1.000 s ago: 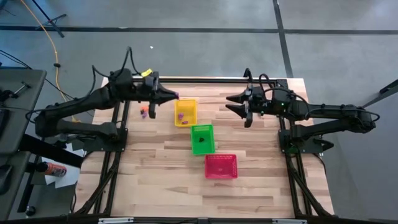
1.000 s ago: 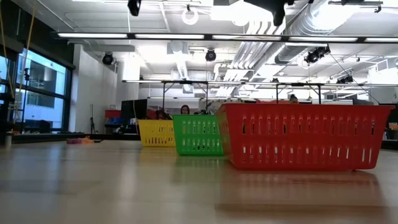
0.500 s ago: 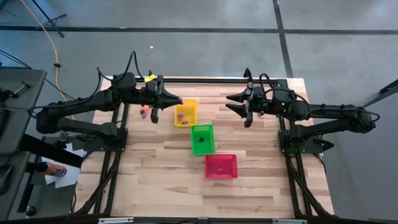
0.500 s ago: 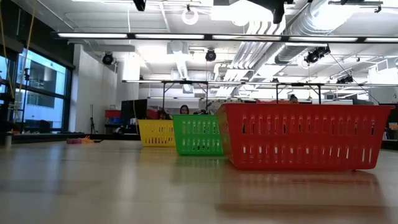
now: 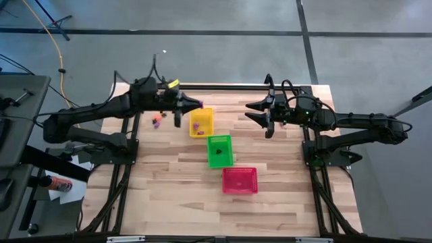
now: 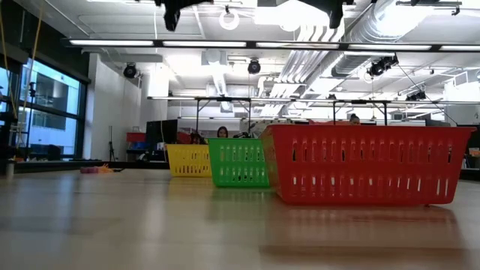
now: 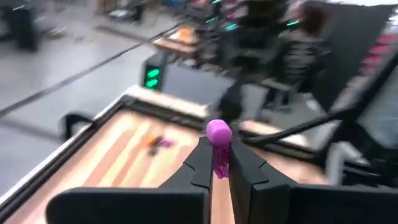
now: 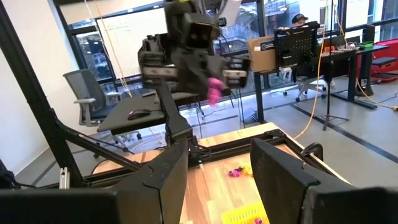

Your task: Sort Halloween decoration

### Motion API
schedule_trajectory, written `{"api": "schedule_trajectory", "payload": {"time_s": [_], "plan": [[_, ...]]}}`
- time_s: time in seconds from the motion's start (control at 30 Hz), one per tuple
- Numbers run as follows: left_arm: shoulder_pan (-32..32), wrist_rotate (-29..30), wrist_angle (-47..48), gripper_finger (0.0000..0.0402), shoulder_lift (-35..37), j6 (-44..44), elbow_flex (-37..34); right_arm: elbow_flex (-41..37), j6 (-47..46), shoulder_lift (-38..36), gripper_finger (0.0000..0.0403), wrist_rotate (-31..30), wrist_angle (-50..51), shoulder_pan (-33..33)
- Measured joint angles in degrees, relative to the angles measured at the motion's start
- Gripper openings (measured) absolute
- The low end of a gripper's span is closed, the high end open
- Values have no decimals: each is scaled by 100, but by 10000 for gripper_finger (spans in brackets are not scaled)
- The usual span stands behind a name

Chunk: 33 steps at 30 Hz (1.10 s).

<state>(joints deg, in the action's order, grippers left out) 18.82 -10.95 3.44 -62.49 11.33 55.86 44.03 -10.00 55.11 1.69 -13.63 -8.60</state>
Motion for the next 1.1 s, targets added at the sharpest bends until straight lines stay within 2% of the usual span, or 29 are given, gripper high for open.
{"api": "schedule_trajectory", "payload": {"time_s": [0.2, 0.37, 0.5, 0.7, 0.9, 1.1], "plan": [[339, 488, 1383, 7, -909, -432, 472, 0, 0, 0, 169, 0, 0, 0], [390, 919, 1974, 7, -1788, -894, 476, 0, 0, 0, 169, -2, 2, 0], [388, 999, 1871, 7, -2541, -1089, 476, 0, 1, 0, 169, -2, 7, -1], [388, 996, 1797, 14, -3421, -817, 476, 0, -19, 1, 169, -4, 66, 0], [388, 995, 1807, 21, -3815, -731, 476, 0, -24, 0, 169, -31, 70, 0], [388, 1000, 1774, 21, -4011, -850, 476, 0, -2, 2, 169, -336, 88, -2]]}}
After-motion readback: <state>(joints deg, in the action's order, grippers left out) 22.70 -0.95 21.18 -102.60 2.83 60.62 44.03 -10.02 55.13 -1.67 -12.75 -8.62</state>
